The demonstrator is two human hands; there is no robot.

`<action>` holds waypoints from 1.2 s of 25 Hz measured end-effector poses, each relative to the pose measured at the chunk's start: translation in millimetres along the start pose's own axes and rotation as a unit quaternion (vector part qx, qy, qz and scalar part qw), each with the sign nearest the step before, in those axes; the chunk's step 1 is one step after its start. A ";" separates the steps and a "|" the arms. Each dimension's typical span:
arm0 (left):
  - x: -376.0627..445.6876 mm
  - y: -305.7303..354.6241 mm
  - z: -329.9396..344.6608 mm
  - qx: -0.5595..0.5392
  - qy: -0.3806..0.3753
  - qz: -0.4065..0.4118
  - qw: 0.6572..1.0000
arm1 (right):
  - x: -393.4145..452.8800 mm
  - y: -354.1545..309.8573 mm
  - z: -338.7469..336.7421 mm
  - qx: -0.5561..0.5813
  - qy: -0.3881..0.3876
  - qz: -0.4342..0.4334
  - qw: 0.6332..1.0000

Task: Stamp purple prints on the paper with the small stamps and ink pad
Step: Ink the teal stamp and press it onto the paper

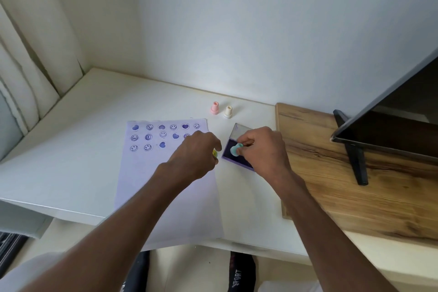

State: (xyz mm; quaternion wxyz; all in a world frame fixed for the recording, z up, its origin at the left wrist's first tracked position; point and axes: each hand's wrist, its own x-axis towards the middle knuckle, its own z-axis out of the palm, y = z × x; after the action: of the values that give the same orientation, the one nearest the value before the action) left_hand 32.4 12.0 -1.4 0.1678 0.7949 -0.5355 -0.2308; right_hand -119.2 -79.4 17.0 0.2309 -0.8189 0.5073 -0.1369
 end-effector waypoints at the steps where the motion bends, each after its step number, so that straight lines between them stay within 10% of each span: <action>1: -0.4 -0.2 0.1 0.004 -0.002 0.001 1.000 | 0.0 -1.5 2.7 -0.006 -0.001 -0.005 1.000; 21: 6.1 -4.4 8.3 0.020 0.000 0.031 0.999 | -9.3 -18.5 20.9 -0.073 0.034 0.008 0.997; 30: 4.2 -2.4 3.7 0.019 0.002 0.028 0.999 | -4.8 -2.5 22.3 0.090 0.054 0.082 0.991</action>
State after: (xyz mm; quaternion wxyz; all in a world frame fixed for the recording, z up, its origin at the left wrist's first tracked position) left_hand 33.5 9.0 -6.5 0.1606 0.7828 -0.5617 -0.2142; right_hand -109.3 -68.8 -0.8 0.2866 -0.7415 0.5704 -0.2067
